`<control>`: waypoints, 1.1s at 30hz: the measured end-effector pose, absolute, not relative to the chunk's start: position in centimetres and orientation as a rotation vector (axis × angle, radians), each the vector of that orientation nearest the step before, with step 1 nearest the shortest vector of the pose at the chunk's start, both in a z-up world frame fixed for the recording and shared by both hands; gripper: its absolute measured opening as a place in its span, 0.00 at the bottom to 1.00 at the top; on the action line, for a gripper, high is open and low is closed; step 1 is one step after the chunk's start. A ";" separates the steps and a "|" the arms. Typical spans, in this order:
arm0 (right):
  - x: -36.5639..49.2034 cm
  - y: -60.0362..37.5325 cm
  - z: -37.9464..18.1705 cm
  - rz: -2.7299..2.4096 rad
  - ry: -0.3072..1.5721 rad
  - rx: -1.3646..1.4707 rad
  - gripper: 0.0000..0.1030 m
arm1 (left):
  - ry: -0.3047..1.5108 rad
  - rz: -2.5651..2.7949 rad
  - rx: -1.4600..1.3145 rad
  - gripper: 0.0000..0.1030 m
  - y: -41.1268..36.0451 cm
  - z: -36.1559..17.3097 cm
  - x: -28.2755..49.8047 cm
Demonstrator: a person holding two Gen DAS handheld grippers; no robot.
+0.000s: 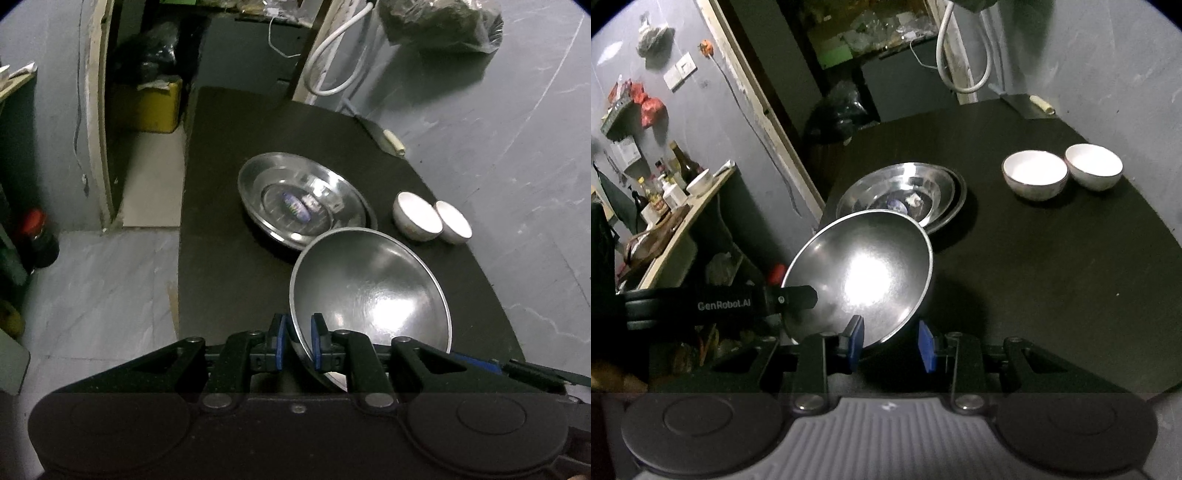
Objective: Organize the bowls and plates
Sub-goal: 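Carry the steel bowl with the left gripper toward the steel plate stack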
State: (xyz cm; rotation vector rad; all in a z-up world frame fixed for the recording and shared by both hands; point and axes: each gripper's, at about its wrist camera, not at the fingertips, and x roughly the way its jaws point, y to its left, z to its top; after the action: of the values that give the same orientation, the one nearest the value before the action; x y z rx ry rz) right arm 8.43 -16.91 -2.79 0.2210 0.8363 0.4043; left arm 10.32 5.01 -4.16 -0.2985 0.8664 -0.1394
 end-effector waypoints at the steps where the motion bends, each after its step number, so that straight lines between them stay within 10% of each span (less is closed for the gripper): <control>1: 8.6 -16.8 -2.9 0.404 0.844 0.219 0.35 | 0.870 -0.138 -0.300 0.15 5.1 -4.3 10.3; 33: 10.9 -14.7 -4.4 0.426 0.934 0.171 0.35 | 0.916 -0.091 -0.349 0.15 6.4 -6.8 12.1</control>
State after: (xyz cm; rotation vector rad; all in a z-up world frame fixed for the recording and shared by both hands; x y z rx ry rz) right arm 10.91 -14.66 -4.44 0.1707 0.9340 0.4260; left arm 12.08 6.36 -6.76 -0.3487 0.9156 -0.0913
